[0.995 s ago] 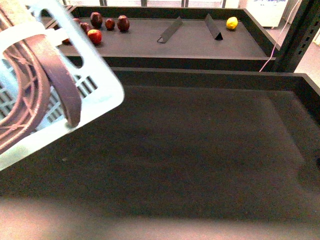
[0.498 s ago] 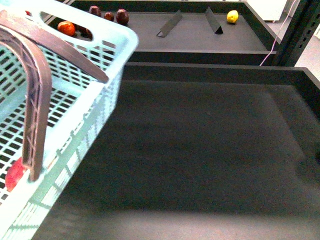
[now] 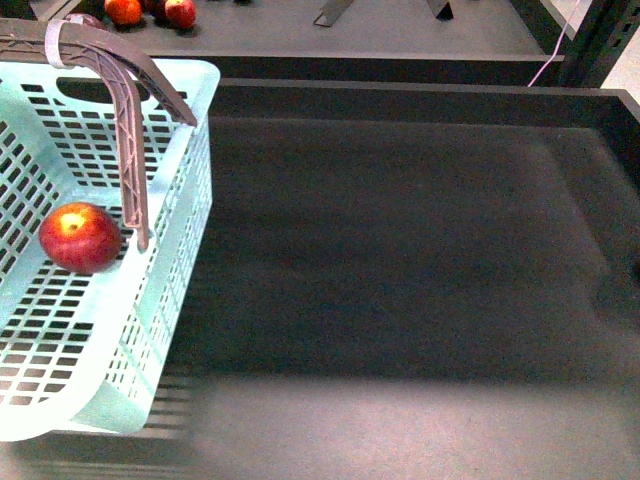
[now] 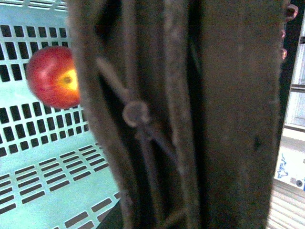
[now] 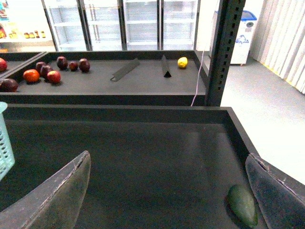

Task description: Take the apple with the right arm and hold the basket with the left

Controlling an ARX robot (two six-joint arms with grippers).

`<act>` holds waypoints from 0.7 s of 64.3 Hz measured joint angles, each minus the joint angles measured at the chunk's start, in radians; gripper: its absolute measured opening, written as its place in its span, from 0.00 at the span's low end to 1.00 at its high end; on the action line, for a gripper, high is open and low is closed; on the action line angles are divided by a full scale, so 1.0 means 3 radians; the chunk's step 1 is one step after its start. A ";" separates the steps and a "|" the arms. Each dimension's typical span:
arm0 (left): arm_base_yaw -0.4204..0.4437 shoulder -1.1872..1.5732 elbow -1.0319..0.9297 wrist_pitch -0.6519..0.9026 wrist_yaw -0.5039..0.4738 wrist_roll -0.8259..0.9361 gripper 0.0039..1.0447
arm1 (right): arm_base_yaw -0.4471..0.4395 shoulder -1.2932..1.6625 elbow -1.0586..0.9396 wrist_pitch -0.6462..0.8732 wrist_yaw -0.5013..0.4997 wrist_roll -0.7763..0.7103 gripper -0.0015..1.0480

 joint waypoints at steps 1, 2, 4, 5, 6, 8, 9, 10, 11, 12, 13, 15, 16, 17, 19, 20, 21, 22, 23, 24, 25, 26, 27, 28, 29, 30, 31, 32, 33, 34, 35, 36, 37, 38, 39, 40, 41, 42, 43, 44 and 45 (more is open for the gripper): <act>0.0011 0.0020 0.0006 0.0001 -0.0005 0.0000 0.13 | 0.0000 0.0000 0.0000 0.0000 0.0001 0.0000 0.92; 0.0022 0.0042 0.0015 0.0001 -0.0014 -0.0001 0.13 | 0.0000 0.0000 0.0000 0.0000 0.0000 0.0001 0.92; 0.0048 0.0095 0.0024 0.0001 -0.0028 0.0000 0.13 | 0.0000 0.0000 0.0000 0.0000 0.0000 0.0000 0.92; 0.0058 0.0113 0.0024 0.0001 -0.0038 0.0000 0.13 | 0.0000 0.0000 -0.0001 0.0000 0.0000 0.0001 0.92; 0.0072 0.0131 0.0024 0.0001 -0.0050 0.0000 0.13 | 0.0000 0.0000 0.0000 0.0000 0.0000 0.0000 0.92; 0.0090 0.0172 0.0024 0.0001 -0.0074 -0.0003 0.13 | 0.0000 0.0000 -0.0001 0.0000 0.0000 0.0000 0.92; 0.0093 0.0178 0.0024 0.0001 -0.0076 -0.0003 0.13 | 0.0000 0.0000 0.0000 0.0000 0.0000 0.0000 0.92; 0.0098 0.0197 0.0024 0.0001 -0.0093 -0.0005 0.13 | 0.0000 0.0000 -0.0001 0.0000 0.0000 0.0000 0.92; 0.0099 0.0205 0.0024 0.0001 -0.0100 -0.0005 0.13 | 0.0000 0.0000 0.0000 0.0000 0.0000 0.0001 0.92; 0.0099 0.0220 0.0024 0.0001 -0.0103 -0.0009 0.13 | 0.0000 0.0000 -0.0001 0.0000 0.0001 0.0000 0.92; 0.0099 0.0225 0.0024 0.0001 -0.0103 -0.0015 0.13 | 0.0000 0.0000 0.0000 0.0000 0.0000 0.0000 0.92; 0.0099 0.0244 0.0024 0.0003 -0.0102 -0.0028 0.13 | 0.0000 0.0000 -0.0001 0.0000 0.0000 0.0000 0.92; 0.0099 0.0252 0.0024 0.0003 -0.0100 -0.0031 0.13 | 0.0000 0.0000 0.0000 0.0000 0.0000 0.0000 0.92; 0.0099 0.0259 0.0024 0.0006 -0.0100 -0.0051 0.13 | 0.0000 0.0000 -0.0001 0.0000 0.0000 0.0000 0.92; 0.0099 0.0267 0.0024 0.0019 -0.0100 -0.0066 0.13 | 0.0000 0.0000 0.0000 0.0000 0.0000 0.0000 0.92; 0.0099 0.0273 0.0022 0.0032 -0.0099 -0.0088 0.13 | 0.0000 0.0000 -0.0001 0.0000 0.0000 0.0000 0.92; 0.0099 0.0276 0.0022 0.0037 -0.0098 -0.0095 0.13 | 0.0000 0.0000 0.0000 0.0000 0.0000 0.0000 0.92; 0.0100 0.0280 0.0019 0.0051 -0.0097 -0.0116 0.13 | 0.0000 0.0000 -0.0001 0.0000 0.0000 0.0000 0.92; 0.0100 0.0282 0.0015 0.0052 -0.0097 -0.0120 0.13 | 0.0000 0.0000 0.0000 0.0000 0.0000 0.0000 0.92; 0.0102 0.0285 0.0009 0.0067 -0.0092 -0.0134 0.13 | 0.0000 0.0000 0.0000 0.0000 0.0000 0.0000 0.92; 0.0103 0.0292 0.0001 0.0078 -0.0086 -0.0141 0.13 | 0.0000 0.0000 0.0000 0.0000 0.0000 0.0000 0.92; 0.0103 0.0296 -0.0001 0.0084 -0.0084 -0.0144 0.13 | 0.0000 0.0000 -0.0001 0.0000 0.0000 0.0000 0.92; 0.0108 0.0304 -0.0008 0.0099 -0.0081 -0.0148 0.13 | 0.0000 0.0000 -0.0001 0.0000 0.0000 0.0000 0.92; 0.0111 0.0308 -0.0010 0.0106 -0.0079 -0.0149 0.13 | 0.0000 0.0000 0.0000 0.0000 0.0000 0.0000 0.92; 0.0112 0.0313 -0.0011 0.0111 -0.0074 -0.0149 0.13 | 0.0000 0.0000 0.0000 0.0000 0.0000 0.0000 0.92; 0.0114 0.0322 -0.0014 0.0114 -0.0071 -0.0150 0.13 | 0.0000 0.0000 0.0000 0.0000 0.0000 0.0000 0.92; 0.0117 0.0323 -0.0015 0.0117 -0.0069 -0.0151 0.13 | 0.0000 0.0000 -0.0001 0.0000 0.0000 0.0000 0.92; 0.0120 0.0327 -0.0020 0.0125 -0.0057 -0.0150 0.13 | 0.0000 0.0000 0.0000 0.0000 0.0000 0.0000 0.92; 0.0122 0.0327 -0.0024 0.0131 -0.0052 -0.0150 0.13 | 0.0000 0.0000 0.0000 0.0000 0.0000 0.0000 0.92; 0.0125 0.0327 -0.0028 0.0136 -0.0048 -0.0150 0.13 | 0.0000 0.0000 0.0000 0.0000 0.0000 0.0000 0.92; 0.0128 0.0327 -0.0034 0.0145 -0.0033 -0.0149 0.13 | 0.0000 0.0000 0.0000 0.0000 0.0001 0.0000 0.92; 0.0131 0.0327 -0.0038 0.0149 -0.0031 -0.0149 0.13 | 0.0000 0.0000 0.0000 0.0000 0.0000 0.0000 0.92; 0.0135 0.0327 -0.0050 0.0161 -0.0018 -0.0148 0.13 | 0.0000 0.0000 0.0000 0.0000 0.0000 0.0000 0.92; 0.0137 0.0327 -0.0055 0.0168 -0.0011 -0.0145 0.13 | 0.0000 0.0000 0.0000 0.0000 0.0000 0.0000 0.92; 0.0139 0.0327 -0.0061 0.0174 -0.0008 -0.0144 0.13 | 0.0000 0.0000 0.0000 0.0000 0.0000 0.0000 0.92; 0.0141 0.0326 -0.0075 0.0187 0.0001 -0.0141 0.13 | 0.0000 0.0000 -0.0001 0.0000 0.0000 0.0000 0.92; 0.0144 0.0326 -0.0081 0.0192 0.0004 -0.0140 0.13 | 0.0000 0.0000 0.0000 0.0000 0.0000 0.0001 0.92; 0.0145 0.0326 -0.0086 0.0195 0.0011 -0.0136 0.13 | 0.0000 0.0000 -0.0001 0.0000 0.0000 0.0000 0.92; 0.0150 0.0324 -0.0099 0.0200 0.0025 -0.0132 0.13 | 0.0000 0.0000 0.0000 0.0000 0.0000 0.0000 0.92; 0.0151 0.0324 -0.0107 0.0202 0.0034 -0.0131 0.13 | 0.0000 0.0000 -0.0001 0.0000 0.0000 0.0000 0.92; 0.0154 0.0322 -0.0114 0.0206 0.0041 -0.0125 0.13 | 0.0000 0.0000 0.0000 0.0000 0.0000 0.0000 0.92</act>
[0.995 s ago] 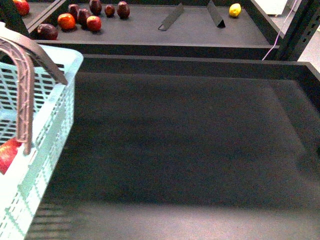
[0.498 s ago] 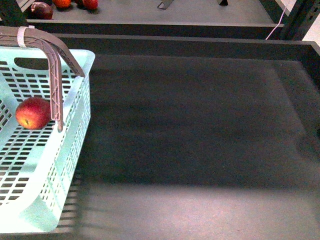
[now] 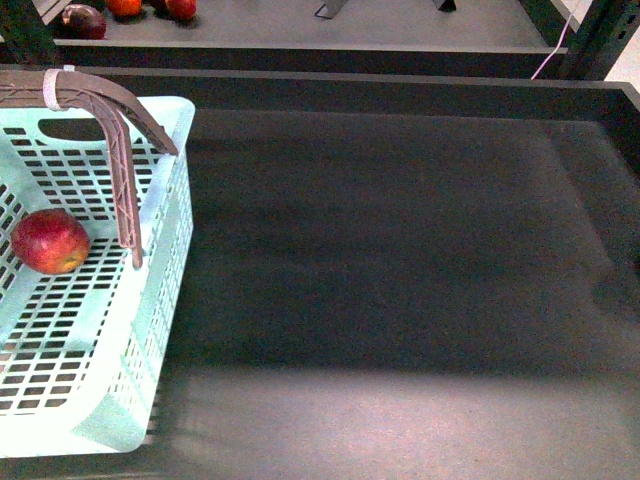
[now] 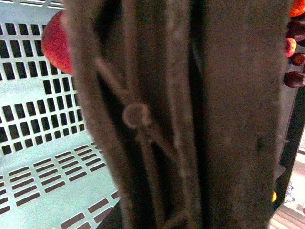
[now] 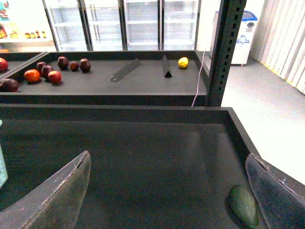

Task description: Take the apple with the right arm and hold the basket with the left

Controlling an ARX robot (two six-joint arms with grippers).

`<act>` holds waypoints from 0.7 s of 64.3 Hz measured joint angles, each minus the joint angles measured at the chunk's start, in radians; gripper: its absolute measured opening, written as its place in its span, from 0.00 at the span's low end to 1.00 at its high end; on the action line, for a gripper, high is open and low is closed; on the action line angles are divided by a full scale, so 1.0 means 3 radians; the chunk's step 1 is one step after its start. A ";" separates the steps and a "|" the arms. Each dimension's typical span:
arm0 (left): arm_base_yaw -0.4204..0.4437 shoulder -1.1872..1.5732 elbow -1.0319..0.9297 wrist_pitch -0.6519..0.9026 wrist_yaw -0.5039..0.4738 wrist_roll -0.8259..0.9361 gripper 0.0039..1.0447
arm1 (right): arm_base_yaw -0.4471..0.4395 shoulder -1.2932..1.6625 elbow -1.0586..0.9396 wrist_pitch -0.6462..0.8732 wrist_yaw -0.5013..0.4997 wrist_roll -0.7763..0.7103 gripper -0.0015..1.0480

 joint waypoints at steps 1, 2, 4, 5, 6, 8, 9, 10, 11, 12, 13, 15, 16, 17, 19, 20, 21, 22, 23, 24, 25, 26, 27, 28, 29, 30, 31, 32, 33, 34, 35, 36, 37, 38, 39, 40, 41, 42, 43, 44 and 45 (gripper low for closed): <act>0.0004 -0.0004 -0.0015 0.0004 0.0013 0.0008 0.13 | 0.0000 0.0000 0.0000 0.0000 0.0000 0.0000 0.92; 0.0006 -0.0008 -0.0023 0.0006 0.0017 0.0013 0.13 | 0.0000 0.0000 -0.0001 0.0000 0.0001 0.0000 0.92; 0.0014 -0.0019 -0.0051 0.0017 0.0028 0.0028 0.13 | 0.0000 0.0000 0.0000 0.0000 0.0000 0.0000 0.92; 0.0017 -0.0024 -0.0061 0.0020 0.0036 0.0036 0.13 | 0.0000 0.0000 -0.0001 0.0000 0.0000 0.0000 0.92; 0.0024 -0.0036 -0.0081 0.0028 0.0043 0.0046 0.13 | 0.0000 0.0000 0.0000 0.0000 0.0001 0.0000 0.92; 0.0033 -0.0052 -0.0116 0.0037 0.0055 0.0052 0.13 | 0.0000 0.0000 0.0000 0.0000 0.0000 0.0000 0.92; 0.0036 -0.0056 -0.0125 0.0038 0.0058 0.0056 0.13 | 0.0000 0.0000 -0.0001 0.0000 0.0000 0.0000 0.92; 0.0038 -0.0062 -0.0134 0.0037 0.0064 0.0058 0.13 | 0.0000 0.0000 0.0000 0.0000 0.0001 0.0000 0.92; 0.0043 -0.0069 -0.0150 0.0034 0.0084 0.0076 0.16 | 0.0000 0.0000 0.0000 0.0000 0.0000 0.0000 0.92; 0.0045 -0.0071 -0.0158 0.0034 0.0104 0.0089 0.18 | 0.0000 0.0000 -0.0001 0.0000 0.0000 0.0000 0.92; 0.0047 -0.0074 -0.0177 0.0029 0.0127 0.0100 0.21 | 0.0000 0.0000 0.0000 0.0000 0.0000 0.0000 0.92; 0.0051 -0.0078 -0.0196 0.0029 0.0135 0.0112 0.24 | 0.0000 0.0000 -0.0001 0.0000 0.0000 0.0000 0.92; 0.0052 -0.0086 -0.0217 0.0029 0.0136 0.0117 0.28 | 0.0000 0.0000 -0.0001 0.0000 0.0000 0.0000 0.92; 0.0052 -0.0094 -0.0226 0.0029 0.0136 0.0118 0.29 | 0.0000 0.0000 0.0000 0.0000 0.0000 0.0001 0.92; 0.0052 -0.0116 -0.0245 0.0027 0.0142 0.0127 0.35 | 0.0000 0.0000 -0.0001 0.0000 0.0000 0.0001 0.92; 0.0052 -0.0120 -0.0249 0.0024 0.0145 0.0130 0.36 | 0.0000 0.0000 0.0000 0.0000 0.0000 0.0001 0.92; 0.0052 -0.0123 -0.0253 0.0022 0.0145 0.0131 0.38 | 0.0000 0.0000 -0.0001 0.0000 0.0000 0.0000 0.92; 0.0052 -0.0131 -0.0258 0.0013 0.0146 0.0135 0.41 | 0.0000 0.0000 0.0000 0.0000 0.0000 0.0000 0.92; 0.0052 -0.0136 -0.0262 0.0011 0.0145 0.0135 0.43 | 0.0000 0.0000 0.0000 0.0000 0.0000 0.0000 0.92; 0.0052 -0.0146 -0.0273 0.0011 0.0149 0.0134 0.46 | 0.0000 0.0000 0.0000 0.0000 0.0000 0.0000 0.92; 0.0052 -0.0155 -0.0278 0.0011 0.0149 0.0132 0.48 | 0.0000 0.0000 0.0000 0.0000 0.0001 0.0000 0.92; 0.0052 -0.0161 -0.0285 0.0011 0.0149 0.0132 0.50 | 0.0000 0.0000 -0.0001 0.0000 0.0000 0.0000 0.92; 0.0052 -0.0174 -0.0295 0.0009 0.0148 0.0131 0.53 | 0.0000 0.0000 -0.0001 0.0000 0.0000 0.0000 0.92; 0.0052 -0.0183 -0.0300 0.0006 0.0149 0.0128 0.55 | 0.0000 0.0000 0.0000 0.0000 0.0000 0.0000 0.92; 0.0051 -0.0200 -0.0313 0.0003 0.0150 0.0122 0.58 | 0.0000 0.0000 0.0000 0.0000 0.0000 0.0000 0.92; 0.0050 -0.0211 -0.0322 0.0003 0.0150 0.0121 0.60 | 0.0000 0.0000 -0.0001 0.0000 0.0000 0.0000 0.92; 0.0050 -0.0224 -0.0331 0.0003 0.0150 0.0118 0.62 | 0.0000 0.0000 0.0000 0.0000 0.0000 0.0000 0.92; 0.0047 -0.0249 -0.0348 0.0000 0.0148 0.0116 0.65 | 0.0000 0.0000 0.0000 0.0000 0.0000 0.0000 0.92; 0.0045 -0.0264 -0.0357 -0.0005 0.0148 0.0111 0.67 | 0.0000 0.0000 0.0000 0.0000 0.0000 0.0000 0.92; 0.0042 -0.0282 -0.0366 -0.0013 0.0149 0.0107 0.68 | 0.0000 0.0000 0.0000 0.0000 0.0000 0.0000 0.92; 0.0041 -0.0317 -0.0381 -0.0029 0.0148 0.0107 0.72 | 0.0000 0.0000 0.0000 0.0000 0.0000 0.0000 0.92; 0.0039 -0.0338 -0.0389 -0.0043 0.0146 0.0099 0.73 | 0.0000 0.0000 0.0000 0.0000 0.0000 0.0000 0.92; 0.0034 -0.0381 -0.0399 -0.0072 0.0136 0.0097 0.77 | 0.0000 0.0000 0.0000 0.0000 0.0000 0.0000 0.92; 0.0032 -0.0404 -0.0404 -0.0089 0.0130 0.0097 0.78 | 0.0000 0.0000 -0.0001 0.0000 0.0000 0.0000 0.92; 0.0031 -0.0426 -0.0409 -0.0108 0.0125 0.0097 0.80 | 0.0000 0.0000 0.0000 0.0000 0.0000 0.0000 0.92; 0.0027 -0.0472 -0.0415 -0.0145 0.0106 0.0098 0.83 | 0.0000 0.0000 -0.0001 0.0000 0.0000 0.0000 0.92; 0.0024 -0.0495 -0.0416 -0.0164 0.0100 0.0099 0.85 | 0.0000 0.0000 0.0000 0.0000 0.0000 0.0000 0.92; 0.0020 -0.0543 -0.0420 -0.0206 0.0080 0.0102 0.88 | 0.0000 0.0000 0.0000 0.0000 0.0000 0.0000 0.92; 0.0019 -0.0568 -0.0422 -0.0221 0.0072 0.0102 0.90 | 0.0000 0.0000 0.0000 0.0000 0.0000 0.0000 0.92; 0.0018 -0.0593 -0.0427 -0.0233 0.0070 0.0102 0.92 | 0.0000 0.0000 0.0000 0.0000 0.0000 0.0000 0.92; 0.0013 -0.0645 -0.0437 -0.0245 0.0060 0.0104 0.94 | 0.0000 0.0000 -0.0001 0.0000 0.0000 0.0000 0.92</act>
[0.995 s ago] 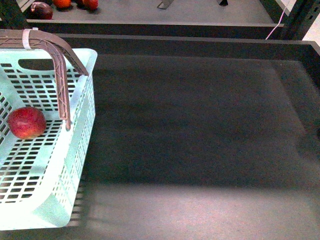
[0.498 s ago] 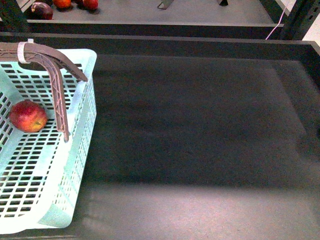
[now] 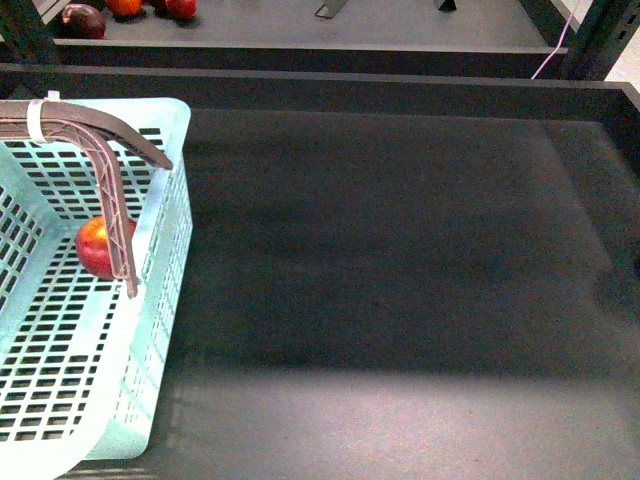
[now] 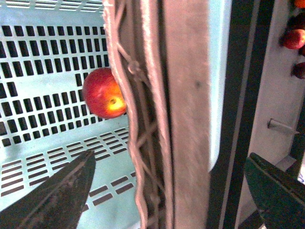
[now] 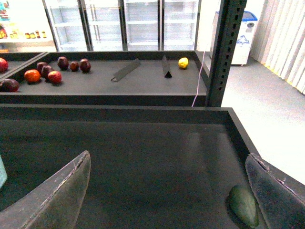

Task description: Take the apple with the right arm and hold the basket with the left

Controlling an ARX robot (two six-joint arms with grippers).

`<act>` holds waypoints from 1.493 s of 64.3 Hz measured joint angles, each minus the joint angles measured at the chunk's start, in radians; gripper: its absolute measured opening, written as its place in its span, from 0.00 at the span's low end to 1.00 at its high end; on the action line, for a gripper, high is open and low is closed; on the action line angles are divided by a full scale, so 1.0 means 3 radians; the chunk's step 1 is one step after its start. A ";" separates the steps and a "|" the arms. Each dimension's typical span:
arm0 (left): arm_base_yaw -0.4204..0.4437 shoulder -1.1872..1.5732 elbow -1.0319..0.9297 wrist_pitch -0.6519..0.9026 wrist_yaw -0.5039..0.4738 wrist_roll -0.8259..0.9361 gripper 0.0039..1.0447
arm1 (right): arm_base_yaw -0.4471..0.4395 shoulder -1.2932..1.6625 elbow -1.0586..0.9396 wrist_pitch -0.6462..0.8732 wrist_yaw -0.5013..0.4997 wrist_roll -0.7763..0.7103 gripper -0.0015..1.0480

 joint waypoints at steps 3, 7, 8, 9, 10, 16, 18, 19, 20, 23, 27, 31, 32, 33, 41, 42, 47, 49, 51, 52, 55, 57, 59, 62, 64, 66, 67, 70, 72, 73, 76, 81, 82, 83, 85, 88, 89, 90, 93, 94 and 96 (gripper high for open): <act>-0.0013 -0.0100 -0.0013 -0.0033 -0.0019 0.0010 0.94 | 0.0000 0.0000 0.0000 0.0000 0.0000 0.0001 0.92; -0.0043 -0.0253 -0.0015 -0.0098 -0.0024 0.0025 0.93 | 0.0000 0.0000 0.0001 0.0000 0.0000 0.0000 0.92; -0.0051 -0.0277 -0.0015 -0.0107 -0.0025 0.0027 0.93 | 0.0000 0.0000 0.0001 0.0000 0.0000 0.0000 0.92; -0.0067 -0.0328 -0.0015 -0.0127 -0.0034 0.0038 0.93 | 0.0000 0.0000 0.0001 0.0000 0.0000 0.0000 0.92; -0.0088 -0.0380 -0.0015 -0.0149 -0.0047 0.0050 0.94 | 0.0000 0.0000 0.0001 0.0000 0.0000 0.0000 0.92; -0.0188 -0.0613 -0.0018 -0.0228 -0.0118 0.0081 0.93 | 0.0000 0.0000 0.0001 0.0000 0.0000 0.0000 0.92; -0.0237 -0.0724 -0.0020 -0.0264 -0.0156 0.0098 0.93 | 0.0000 0.0000 0.0001 0.0000 0.0000 0.0000 0.92; -0.0248 -0.0752 -0.0022 -0.0276 -0.0175 0.0102 0.93 | 0.0000 0.0000 0.0001 0.0000 0.0000 0.0000 0.92; -0.0273 -0.0807 -0.0024 -0.0298 -0.0214 0.0116 0.93 | 0.0000 0.0000 0.0000 0.0000 0.0000 0.0000 0.92; -0.0337 -0.0945 -0.0042 -0.0345 -0.0290 0.0130 0.93 | 0.0000 0.0000 0.0001 0.0000 0.0000 0.0000 0.92; -0.0411 -0.1105 -0.0062 -0.0402 -0.0315 0.0131 0.93 | 0.0000 0.0000 0.0001 0.0000 0.0000 0.0000 0.92; -0.0416 -0.1115 -0.0064 -0.0403 -0.0326 0.0131 0.93 | 0.0000 0.0000 0.0001 0.0000 0.0001 0.0001 0.92; -0.0416 -0.1115 -0.0065 -0.0403 -0.0326 0.0131 0.93 | 0.0000 0.0000 0.0001 0.0000 0.0001 0.0000 0.92; -0.0416 -0.1114 -0.0067 -0.0403 -0.0326 0.0131 0.93 | 0.0000 0.0000 0.0001 0.0000 0.0000 0.0000 0.92; -0.0337 -0.1230 -0.0852 0.1403 0.0128 0.1642 0.75 | 0.0000 0.0000 0.0001 0.0000 0.0001 0.0000 0.92; -0.0328 -0.1260 -0.0992 0.1678 0.0155 0.1975 0.72 | 0.0000 0.0000 0.0001 0.0000 0.0000 0.0000 0.92; -0.0298 -0.1408 -0.1405 0.2468 0.0207 0.3287 0.58 | 0.0000 0.0000 0.0001 0.0000 0.0001 0.0001 0.92; -0.0273 -0.1502 -0.1531 0.2670 0.0226 0.3782 0.51 | 0.0000 0.0000 0.0001 0.0000 0.0003 0.0000 0.92; -0.0258 -0.1575 -0.1607 0.2740 0.0235 0.4032 0.46 | 0.0000 0.0000 0.0001 0.0000 0.0003 0.0000 0.92; -0.0247 -0.1623 -0.1654 0.2766 0.0239 0.4233 0.43 | 0.0000 0.0000 0.0001 0.0000 0.0003 0.0001 0.92; -0.0224 -0.1724 -0.1773 0.2794 0.0252 0.4490 0.34 | 0.0000 0.0000 0.0000 0.0000 0.0003 0.0000 0.92; -0.0212 -0.1775 -0.1844 0.2796 0.0262 0.4623 0.29 | 0.0000 0.0000 0.0001 0.0000 0.0003 0.0000 0.92; -0.0200 -0.1836 -0.1939 0.2797 0.0280 0.4720 0.22 | 0.0000 0.0000 0.0001 0.0000 0.0003 0.0000 0.92; -0.0121 -0.1921 -0.2046 0.2796 0.0432 0.4821 0.14 | 0.0000 0.0000 0.0001 0.0000 0.0003 0.0000 0.92; -0.0069 -0.1976 -0.2103 0.2796 0.0478 0.4861 0.09 | 0.0000 0.0000 0.0001 0.0000 0.0001 0.0000 0.92; -0.0032 -0.2032 -0.2153 0.2795 0.0487 0.4885 0.04 | 0.0000 0.0000 0.0000 0.0000 0.0003 0.0001 0.92; -0.0015 -0.2073 -0.2185 0.2791 0.0487 0.4885 0.03 | 0.0000 0.0000 0.0000 0.0000 0.0004 0.0000 0.92; 0.0017 -0.2195 -0.2269 0.2776 0.0479 0.4925 0.03 | 0.0000 0.0000 0.0001 0.0000 0.0005 0.0001 0.92; 0.0017 -0.2256 -0.2309 0.2759 0.0490 0.4935 0.03 | 0.0000 0.0000 0.0000 0.0000 0.0004 0.0001 0.92; 0.0017 -0.2294 -0.2337 0.2747 0.0495 0.4938 0.03 | 0.0000 0.0000 0.0001 0.0000 0.0004 0.0000 0.92; 0.0017 -0.2383 -0.2399 0.2710 0.0500 0.4948 0.03 | 0.0000 0.0000 0.0001 0.0000 0.0004 0.0000 0.92; 0.0017 -0.2524 -0.2487 0.2649 0.0498 0.4954 0.03 | 0.0000 0.0000 0.0001 0.0000 0.0004 0.0001 0.92; 0.0017 -0.2561 -0.2508 0.2631 0.0498 0.4958 0.03 | 0.0000 0.0000 0.0001 0.0000 0.0005 0.0000 0.92; 0.0017 -0.2599 -0.2525 0.2611 0.0498 0.4959 0.03 | 0.0000 0.0000 0.0001 0.0000 0.0004 0.0000 0.92; 0.0017 -0.2659 -0.2551 0.2575 0.0500 0.4960 0.03 | 0.0000 0.0000 0.0001 0.0000 0.0005 0.0000 0.92; 0.0017 -0.2759 -0.2590 0.2520 0.0500 0.4962 0.03 | 0.0000 0.0000 0.0001 0.0000 0.0004 0.0000 0.92; 0.0017 -0.2797 -0.2608 0.2499 0.0500 0.4962 0.03 | 0.0000 0.0000 0.0001 0.0000 0.0004 0.0000 0.92; 0.0017 -0.2838 -0.2623 0.2476 0.0500 0.4963 0.03 | 0.0000 0.0000 0.0000 0.0000 0.0004 0.0001 0.92; 0.0017 -0.2937 -0.2661 0.2412 0.0498 0.4963 0.03 | 0.0000 0.0000 0.0001 0.0000 0.0004 0.0000 0.92; 0.0017 -0.2977 -0.2677 0.2388 0.0498 0.4963 0.03 | 0.0000 0.0000 0.0000 0.0000 0.0005 0.0000 0.92; 0.0017 -0.3035 -0.2696 0.2345 0.0500 0.4963 0.03 | 0.0000 0.0000 0.0001 0.0000 0.0004 0.0000 0.92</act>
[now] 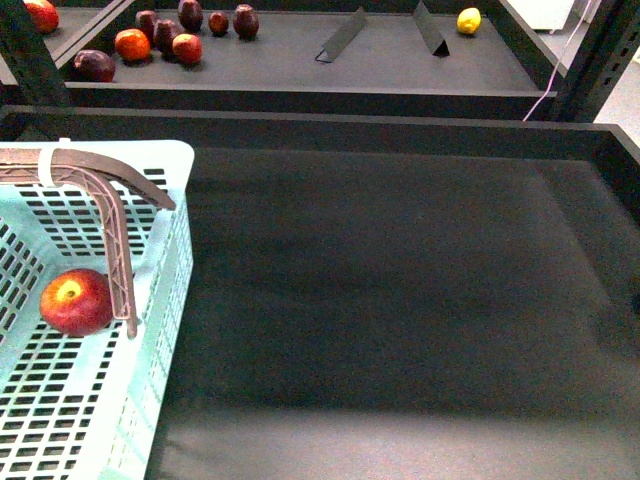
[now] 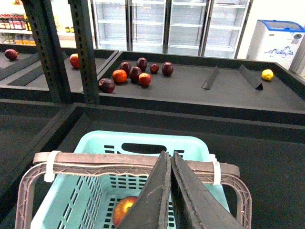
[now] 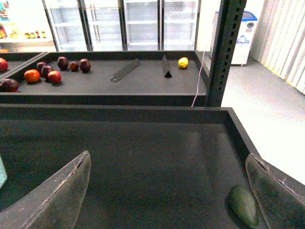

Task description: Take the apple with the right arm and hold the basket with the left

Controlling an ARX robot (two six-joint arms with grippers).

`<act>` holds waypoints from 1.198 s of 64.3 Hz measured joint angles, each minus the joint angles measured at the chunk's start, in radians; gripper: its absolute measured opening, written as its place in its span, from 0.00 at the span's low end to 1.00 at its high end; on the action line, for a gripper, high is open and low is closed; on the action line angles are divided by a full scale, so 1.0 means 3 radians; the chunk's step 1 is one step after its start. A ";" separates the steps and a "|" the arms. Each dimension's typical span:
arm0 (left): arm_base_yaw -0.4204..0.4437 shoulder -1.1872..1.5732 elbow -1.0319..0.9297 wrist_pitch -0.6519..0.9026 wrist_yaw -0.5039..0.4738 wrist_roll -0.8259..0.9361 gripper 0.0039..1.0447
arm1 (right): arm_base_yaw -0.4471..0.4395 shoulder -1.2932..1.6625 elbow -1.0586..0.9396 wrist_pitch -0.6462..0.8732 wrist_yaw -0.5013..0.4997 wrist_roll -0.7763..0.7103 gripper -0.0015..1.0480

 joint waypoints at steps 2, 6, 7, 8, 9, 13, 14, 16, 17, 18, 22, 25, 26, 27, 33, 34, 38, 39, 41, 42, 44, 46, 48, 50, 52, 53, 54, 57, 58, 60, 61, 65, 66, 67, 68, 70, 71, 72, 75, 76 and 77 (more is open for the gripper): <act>0.0000 -0.0058 -0.0019 -0.0042 -0.0001 0.0001 0.03 | 0.0000 0.0000 0.0000 0.0000 0.0000 0.0000 0.92; 0.0000 -0.0196 -0.0057 -0.0141 0.0000 0.0001 0.03 | 0.0000 0.0000 -0.0001 0.0000 0.0000 0.0000 0.92; 0.0000 -0.0234 -0.0067 -0.0169 0.0000 0.0003 0.03 | 0.0000 0.0000 0.0000 0.0000 0.0000 0.0000 0.92; 0.0000 -0.0243 -0.0090 -0.0154 0.0001 0.0004 0.03 | 0.0000 0.0000 0.0000 0.0000 0.0000 0.0000 0.92; 0.0000 -0.0244 -0.0106 -0.0126 0.0000 0.0004 0.03 | 0.0000 0.0000 0.0000 0.0000 0.0000 0.0000 0.92; 0.0000 -0.0303 -0.0195 -0.0074 0.0000 0.0008 0.03 | 0.0000 0.0000 -0.0001 0.0000 0.0000 0.0000 0.92; 0.0001 -0.0328 -0.0200 -0.0109 0.0000 0.0010 0.03 | 0.0000 0.0000 0.0000 0.0000 0.0001 0.0001 0.92; 0.0000 -0.0374 -0.0201 -0.0159 -0.0001 0.0011 0.03 | 0.0000 0.0000 0.0000 0.0000 0.0000 0.0001 0.92; 0.0001 -0.0416 -0.0201 -0.0198 0.0000 0.0011 0.03 | 0.0000 0.0000 0.0000 0.0000 0.0001 0.0000 0.92; 0.0001 -0.0440 -0.0201 -0.0217 0.0000 0.0011 0.03 | 0.0000 0.0000 0.0000 0.0000 0.0001 0.0000 0.92; 0.0001 -0.0596 -0.0201 -0.0352 0.0000 0.0011 0.03 | 0.0000 0.0000 0.0000 0.0000 0.0001 0.0001 0.92; 0.0001 -0.0722 -0.0201 -0.0463 0.0000 0.0011 0.03 | 0.0000 0.0000 0.0000 0.0000 0.0001 0.0001 0.92; 0.0000 -0.0764 -0.0201 -0.0501 0.0000 0.0011 0.03 | 0.0000 0.0000 0.0000 0.0000 0.0001 0.0000 0.92; 0.0001 -0.0804 -0.0201 -0.0537 0.0000 0.0011 0.03 | 0.0000 0.0000 0.0000 0.0000 0.0003 0.0000 0.92; 0.0001 -0.0994 -0.0201 -0.0729 0.0000 0.0011 0.03 | 0.0000 0.0000 -0.0001 0.0000 0.0001 0.0000 0.92; 0.0001 -0.1011 -0.0201 -0.0745 0.0000 0.0011 0.03 | 0.0000 0.0000 0.0000 0.0000 0.0001 0.0001 0.92; 0.0001 -0.1128 -0.0201 -0.0851 0.0000 0.0011 0.03 | 0.0000 0.0000 0.0000 0.0000 0.0001 0.0000 0.92; 0.0001 -0.1160 -0.0201 -0.0880 -0.0001 0.0011 0.03 | 0.0000 0.0000 0.0000 0.0000 0.0001 0.0001 0.92; 0.0001 -0.1202 -0.0201 -0.0922 0.0000 0.0011 0.03 | 0.0000 0.0000 0.0000 0.0000 0.0001 0.0000 0.92; 0.0001 -0.1230 -0.0201 -0.0951 -0.0001 0.0011 0.03 | 0.0000 0.0000 -0.0001 0.0000 0.0001 0.0000 0.92; 0.0001 -0.1272 -0.0201 -0.0992 0.0000 0.0011 0.03 | 0.0000 0.0000 0.0000 0.0000 0.0001 0.0001 0.92; 0.0000 -0.1312 -0.0201 -0.1031 -0.0001 0.0011 0.03 | 0.0000 0.0000 -0.0001 0.0000 0.0001 0.0000 0.92; 0.0001 -0.1389 -0.0201 -0.1101 0.0000 0.0011 0.03 | 0.0000 0.0000 0.0000 0.0000 0.0001 0.0000 0.92; 0.0001 -0.1446 -0.0201 -0.1162 0.0000 0.0011 0.03 | 0.0000 0.0000 0.0000 0.0000 0.0001 0.0000 0.92; 0.0001 -0.1502 -0.0201 -0.1221 0.0000 0.0011 0.03 | 0.0000 0.0000 0.0000 0.0000 0.0001 0.0000 0.92; 0.0001 -0.1522 -0.0201 -0.1240 0.0000 0.0011 0.03 | 0.0000 0.0000 -0.0001 0.0000 0.0001 0.0000 0.92; 0.0001 -0.1541 -0.0201 -0.1258 0.0000 0.0011 0.03 | 0.0000 0.0000 0.0000 0.0000 0.0001 0.0001 0.92; 0.0001 -0.1592 -0.0201 -0.1307 -0.0001 0.0011 0.03 | 0.0000 0.0000 0.0000 0.0000 0.0001 0.0001 0.92; 0.0001 -0.1601 -0.0201 -0.1316 0.0000 0.0011 0.03 | 0.0000 0.0000 -0.0001 0.0000 0.0001 0.0000 0.92; 0.0001 -0.1651 -0.0201 -0.1364 0.0000 0.0011 0.03 | 0.0000 0.0000 0.0000 0.0000 0.0001 0.0001 0.92; 0.0001 -0.1677 -0.0201 -0.1392 0.0000 0.0011 0.03 | 0.0000 0.0000 0.0000 0.0000 0.0003 0.0001 0.92; 0.0001 -0.1746 -0.0201 -0.1461 0.0000 0.0011 0.03 | 0.0000 0.0000 0.0000 0.0000 0.0001 0.0000 0.92; 0.0001 -0.1755 -0.0201 -0.1470 0.0000 0.0011 0.03 | 0.0000 0.0000 0.0000 0.0000 0.0001 0.0001 0.92; 0.0000 -0.1771 -0.0201 -0.1486 0.0000 0.0011 0.03 | 0.0000 0.0000 0.0000 0.0000 0.0001 0.0000 0.92; 0.0000 -0.1788 -0.0201 -0.1503 -0.0001 0.0011 0.03 | 0.0000 0.0000 -0.0001 0.0000 0.0001 0.0000 0.92; 0.0001 -0.1809 -0.0201 -0.1525 0.0000 0.0011 0.03 | 0.0000 0.0000 0.0000 0.0000 0.0001 0.0000 0.92; 0.0001 -0.1825 -0.0201 -0.1540 0.0000 0.0011 0.03 | 0.0000 0.0000 0.0000 0.0000 0.0001 0.0000 0.92; 0.0001 -0.1839 -0.0201 -0.1555 0.0000 0.0011 0.03 | 0.0000 0.0000 0.0000 0.0000 0.0001 0.0001 0.92; 0.0001 -0.2026 -0.0201 -0.1817 -0.0001 0.0011 0.03 | 0.0000 0.0000 0.0000 0.0000 0.0001 0.0000 0.92; 0.0001 -0.2172 -0.0201 -0.2005 0.0000 0.0011 0.03 | 0.0000 0.0000 0.0000 0.0000 0.0001 0.0001 0.92; 0.0001 -0.2215 -0.0201 -0.2046 0.0000 0.0011 0.03 | 0.0000 0.0000 -0.0001 0.0000 0.0001 0.0001 0.92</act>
